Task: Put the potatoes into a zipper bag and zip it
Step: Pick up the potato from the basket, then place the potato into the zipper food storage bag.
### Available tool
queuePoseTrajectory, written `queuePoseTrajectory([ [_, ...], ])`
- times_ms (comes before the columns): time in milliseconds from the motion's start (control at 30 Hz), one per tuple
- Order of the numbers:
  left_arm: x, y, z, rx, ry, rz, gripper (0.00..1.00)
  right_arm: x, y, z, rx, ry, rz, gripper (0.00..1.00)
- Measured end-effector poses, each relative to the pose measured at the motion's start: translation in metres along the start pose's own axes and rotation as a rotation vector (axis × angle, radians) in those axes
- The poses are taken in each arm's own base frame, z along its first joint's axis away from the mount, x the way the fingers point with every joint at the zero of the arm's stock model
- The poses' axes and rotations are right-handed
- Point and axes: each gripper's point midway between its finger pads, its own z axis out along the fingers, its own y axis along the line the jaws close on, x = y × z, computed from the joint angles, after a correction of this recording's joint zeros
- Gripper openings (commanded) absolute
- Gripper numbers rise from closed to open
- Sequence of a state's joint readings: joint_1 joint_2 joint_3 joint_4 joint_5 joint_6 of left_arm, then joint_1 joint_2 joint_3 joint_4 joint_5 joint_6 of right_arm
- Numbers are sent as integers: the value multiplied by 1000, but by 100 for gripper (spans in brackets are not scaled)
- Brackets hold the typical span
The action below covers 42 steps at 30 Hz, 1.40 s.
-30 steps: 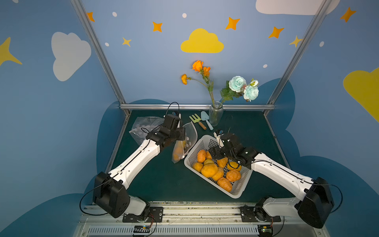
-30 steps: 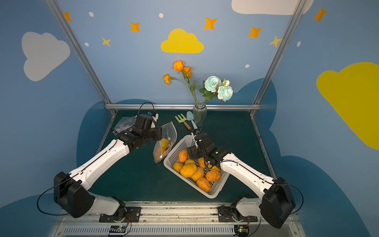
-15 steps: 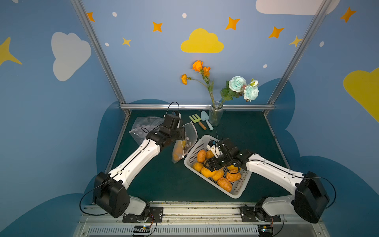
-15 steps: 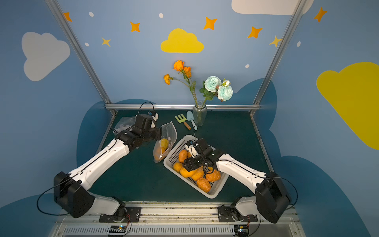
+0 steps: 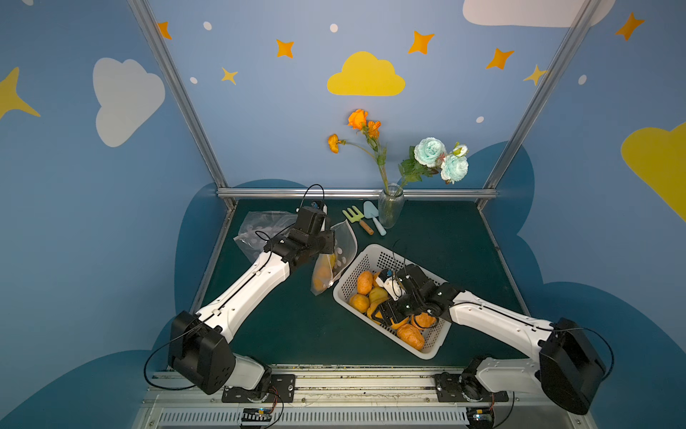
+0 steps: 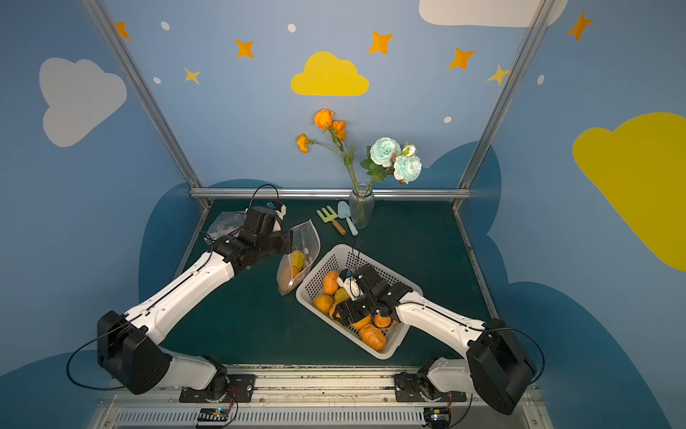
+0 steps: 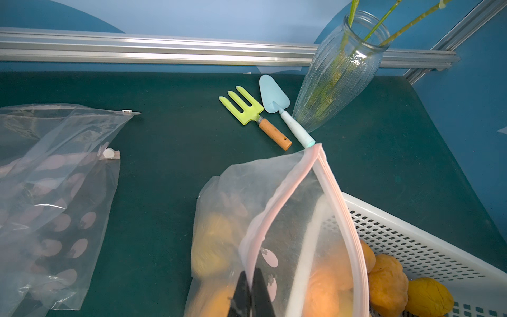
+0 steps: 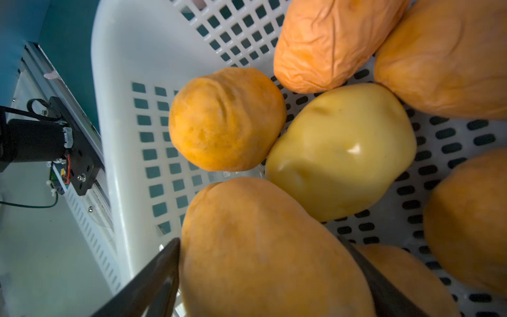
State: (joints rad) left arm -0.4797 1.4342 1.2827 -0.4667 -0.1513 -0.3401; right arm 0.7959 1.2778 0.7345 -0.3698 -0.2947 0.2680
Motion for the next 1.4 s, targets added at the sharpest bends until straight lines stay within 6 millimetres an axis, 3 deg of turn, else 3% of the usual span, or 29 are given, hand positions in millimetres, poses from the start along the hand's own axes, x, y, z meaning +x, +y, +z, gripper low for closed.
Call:
queuePoseTrajectory([
  [233, 1, 0, 0, 0, 4, -4, 3, -5, 4, -2, -18, -36, 24, 43],
  [500, 2, -2, 0, 14, 9, -4, 3, -28, 12, -19, -30, -178, 20, 28],
  [700, 3, -3, 0, 21, 13, -7, 3, -53, 16, -42, -39, -379, 7, 22],
  [833, 4, -3, -4, 22, 13, -15, 3, -79, 19, -51, -42, -500, -4, 12],
  [933, 6, -2, -9, 28, 9, -23, 3, -96, 24, -51, -62, -563, -20, 11],
  [1100, 7, -3, -15, 38, 2, -27, 3, -105, 29, -41, -71, -565, -36, 8],
  [1400, 11, -4, -15, 53, 7, -31, 3, -124, 43, -57, -74, -646, -114, 7],
])
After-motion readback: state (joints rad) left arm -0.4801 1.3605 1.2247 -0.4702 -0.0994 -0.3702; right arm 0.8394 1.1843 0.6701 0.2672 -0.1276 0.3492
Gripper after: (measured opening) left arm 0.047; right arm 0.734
